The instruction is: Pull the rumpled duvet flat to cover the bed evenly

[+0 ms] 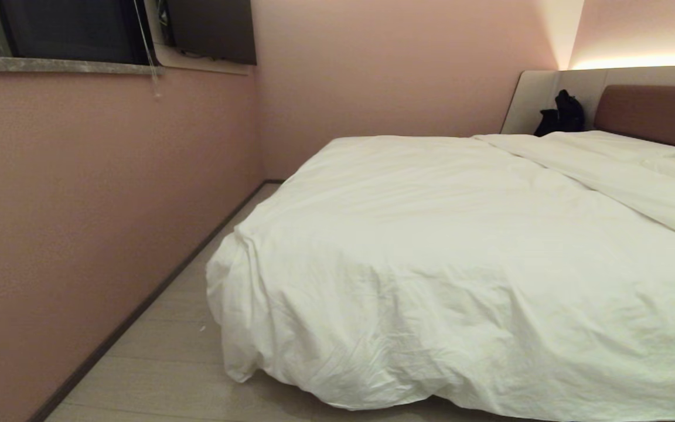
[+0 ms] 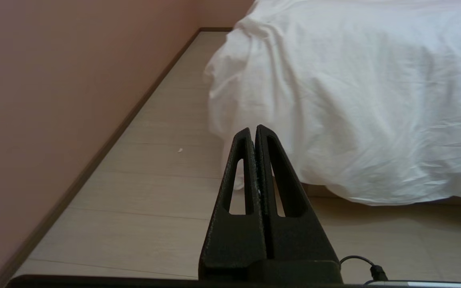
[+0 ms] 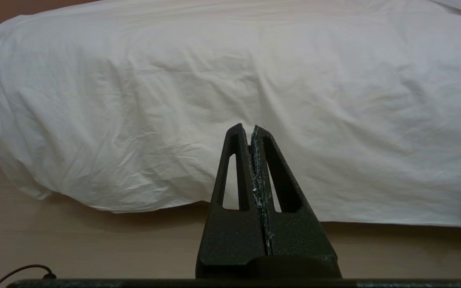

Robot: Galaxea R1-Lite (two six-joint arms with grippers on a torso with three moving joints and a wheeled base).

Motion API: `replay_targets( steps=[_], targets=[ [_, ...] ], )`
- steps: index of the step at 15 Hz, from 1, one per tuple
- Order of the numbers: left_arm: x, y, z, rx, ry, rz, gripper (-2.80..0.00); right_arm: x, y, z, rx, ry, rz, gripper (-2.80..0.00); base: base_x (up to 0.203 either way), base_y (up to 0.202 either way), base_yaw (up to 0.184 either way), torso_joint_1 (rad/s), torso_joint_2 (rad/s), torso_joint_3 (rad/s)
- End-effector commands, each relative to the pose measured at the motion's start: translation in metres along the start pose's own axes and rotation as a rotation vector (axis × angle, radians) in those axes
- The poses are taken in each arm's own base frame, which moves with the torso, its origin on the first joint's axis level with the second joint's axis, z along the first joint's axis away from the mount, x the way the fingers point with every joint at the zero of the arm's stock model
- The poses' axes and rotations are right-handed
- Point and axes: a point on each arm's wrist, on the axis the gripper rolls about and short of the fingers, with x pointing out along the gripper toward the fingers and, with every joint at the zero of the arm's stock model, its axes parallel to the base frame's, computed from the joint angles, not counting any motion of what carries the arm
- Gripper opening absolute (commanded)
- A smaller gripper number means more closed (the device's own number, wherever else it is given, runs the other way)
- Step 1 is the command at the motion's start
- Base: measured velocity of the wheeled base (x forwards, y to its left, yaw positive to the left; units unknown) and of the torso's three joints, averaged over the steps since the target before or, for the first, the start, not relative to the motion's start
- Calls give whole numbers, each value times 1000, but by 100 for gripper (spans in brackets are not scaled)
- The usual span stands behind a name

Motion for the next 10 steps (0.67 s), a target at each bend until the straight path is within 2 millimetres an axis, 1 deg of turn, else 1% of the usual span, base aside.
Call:
replay_targets(
  steps=[1, 10],
  targets=[
    [0, 0, 0, 0, 1, 0, -280, 0, 0, 0, 1, -2, 0, -280, 0, 195, -2, 2, 3, 3],
    [0, 0, 0, 0, 1, 0, -280, 0, 0, 0, -1, -2, 0, -280, 0, 197, -1, 2, 2, 4]
  ],
)
